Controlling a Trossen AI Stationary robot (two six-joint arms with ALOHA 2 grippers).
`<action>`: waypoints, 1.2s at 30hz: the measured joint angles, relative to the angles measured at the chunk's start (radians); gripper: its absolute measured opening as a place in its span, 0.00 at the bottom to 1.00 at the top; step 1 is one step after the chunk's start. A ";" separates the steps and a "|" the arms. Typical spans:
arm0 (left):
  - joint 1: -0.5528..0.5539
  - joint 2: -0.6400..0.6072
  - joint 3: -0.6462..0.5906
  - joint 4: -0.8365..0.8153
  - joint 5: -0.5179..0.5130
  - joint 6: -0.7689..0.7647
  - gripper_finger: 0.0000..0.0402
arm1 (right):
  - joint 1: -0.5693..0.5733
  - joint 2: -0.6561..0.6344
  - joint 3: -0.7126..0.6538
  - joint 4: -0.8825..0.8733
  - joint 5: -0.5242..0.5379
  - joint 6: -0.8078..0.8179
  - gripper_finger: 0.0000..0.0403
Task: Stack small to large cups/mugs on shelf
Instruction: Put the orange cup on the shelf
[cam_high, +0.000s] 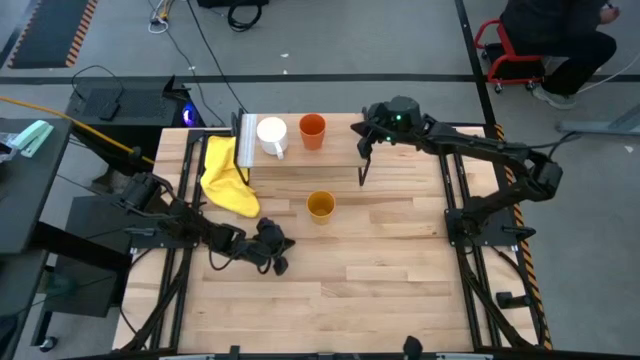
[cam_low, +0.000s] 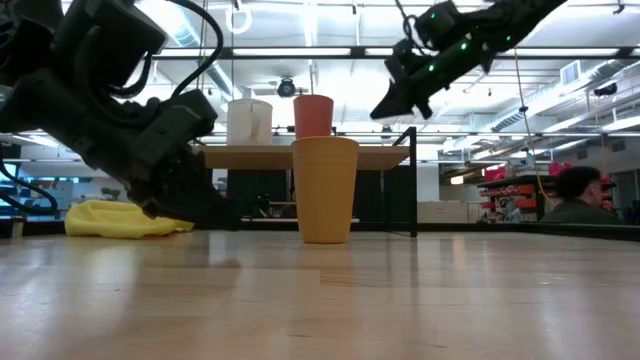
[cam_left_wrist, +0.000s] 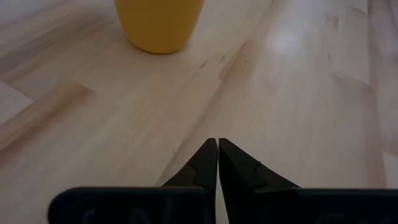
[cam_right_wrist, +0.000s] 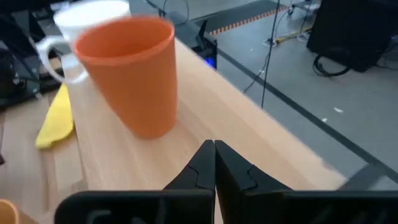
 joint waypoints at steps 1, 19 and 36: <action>0.004 0.000 0.000 0.000 0.000 0.000 0.05 | 0.000 0.014 -0.003 0.013 -0.001 0.000 0.02; 0.025 0.000 0.000 -0.002 0.000 0.011 0.06 | 0.023 0.156 0.024 0.223 -0.105 0.014 0.01; 0.028 0.000 0.000 -0.002 0.002 0.005 0.05 | 0.057 0.235 0.085 0.243 -0.104 0.010 0.00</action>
